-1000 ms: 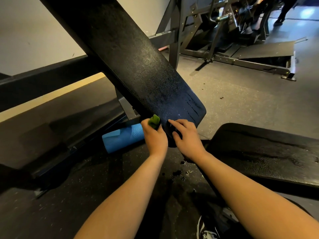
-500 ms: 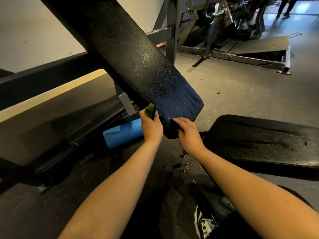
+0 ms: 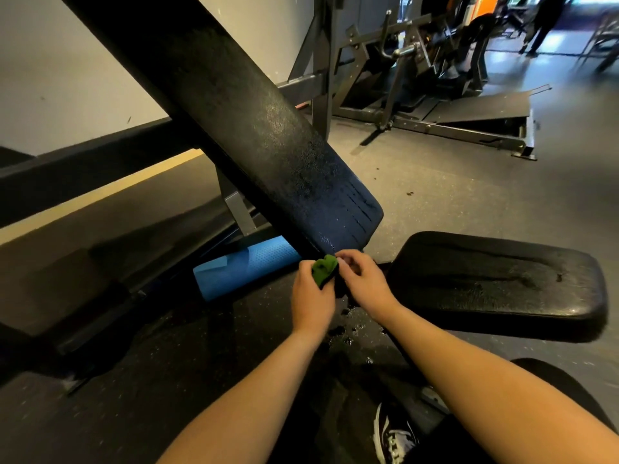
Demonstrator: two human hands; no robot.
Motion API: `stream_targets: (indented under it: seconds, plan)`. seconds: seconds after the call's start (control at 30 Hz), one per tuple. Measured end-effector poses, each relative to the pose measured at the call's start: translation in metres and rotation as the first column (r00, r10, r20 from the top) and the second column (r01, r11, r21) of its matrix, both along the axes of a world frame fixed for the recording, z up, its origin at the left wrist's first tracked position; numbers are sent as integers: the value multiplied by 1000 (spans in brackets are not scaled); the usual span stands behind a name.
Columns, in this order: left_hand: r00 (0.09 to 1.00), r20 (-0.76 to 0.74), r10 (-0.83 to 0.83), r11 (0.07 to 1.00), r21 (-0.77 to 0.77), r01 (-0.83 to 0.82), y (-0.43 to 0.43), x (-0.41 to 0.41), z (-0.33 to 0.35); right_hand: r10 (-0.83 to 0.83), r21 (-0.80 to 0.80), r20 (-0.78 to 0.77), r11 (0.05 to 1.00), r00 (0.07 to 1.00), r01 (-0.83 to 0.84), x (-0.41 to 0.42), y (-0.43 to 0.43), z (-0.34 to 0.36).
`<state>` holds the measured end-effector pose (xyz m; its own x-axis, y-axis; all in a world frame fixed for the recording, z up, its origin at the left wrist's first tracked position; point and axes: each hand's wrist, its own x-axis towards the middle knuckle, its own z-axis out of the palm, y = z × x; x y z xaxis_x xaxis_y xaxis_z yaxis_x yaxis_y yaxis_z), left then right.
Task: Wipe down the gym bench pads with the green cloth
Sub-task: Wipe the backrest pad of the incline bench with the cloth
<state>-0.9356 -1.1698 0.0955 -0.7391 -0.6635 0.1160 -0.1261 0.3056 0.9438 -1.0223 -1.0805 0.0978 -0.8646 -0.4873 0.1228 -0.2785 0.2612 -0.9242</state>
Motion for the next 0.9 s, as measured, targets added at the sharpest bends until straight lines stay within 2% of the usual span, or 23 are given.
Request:
stream_targets:
  seconds: [0.07, 0.17, 0.27, 0.37, 0.47, 0.53, 0.6, 0.67, 0.77, 0.9]
  plan:
    - [996, -88, 2, 996, -91, -10, -5, -2, 10, 130, -133, 172, 985, 976, -107, 8, -5, 12]
    - [988, -112, -110, 982, -169, 91, -13, -16, 32, 228, -302, 248, 942, 941, -149, 12, -13, 31]
    - [968, -36, -248, 937, -261, 230, -16, -34, 47, 120, -369, 305, 929, 945, 1, 2, -19, 47]
    - [982, -10, -188, 915, -365, 172, -32, -46, 52, 8, -365, 321, 924, 947, 116, -21, -19, 59]
    - [998, 31, 60, 981, -186, -54, -55, -48, 47, -184, -215, 175, 951, 967, 220, -52, -16, 60]
    - [992, 62, 109, 994, -39, -107, -60, -54, 39, -235, -96, 25, 967, 972, 237, -66, -18, 57]
    - [994, 21, 110, 994, -5, -109, -57, -62, 31, -142, -15, -161, 990, 977, 142, -71, -28, 54]
    - [990, -45, 131, 991, -10, -132, -54, -67, 24, 61, 38, -322, 998, 945, -52, -69, -46, 48]
    - [980, -96, 175, 984, 9, -175, -52, -71, 15, 284, 134, -486, 959, 827, -251, -71, -68, 28]
    - [965, -107, 241, 970, -1, -242, -47, -77, 7, 394, 232, -658, 917, 642, -325, -111, -65, 18]
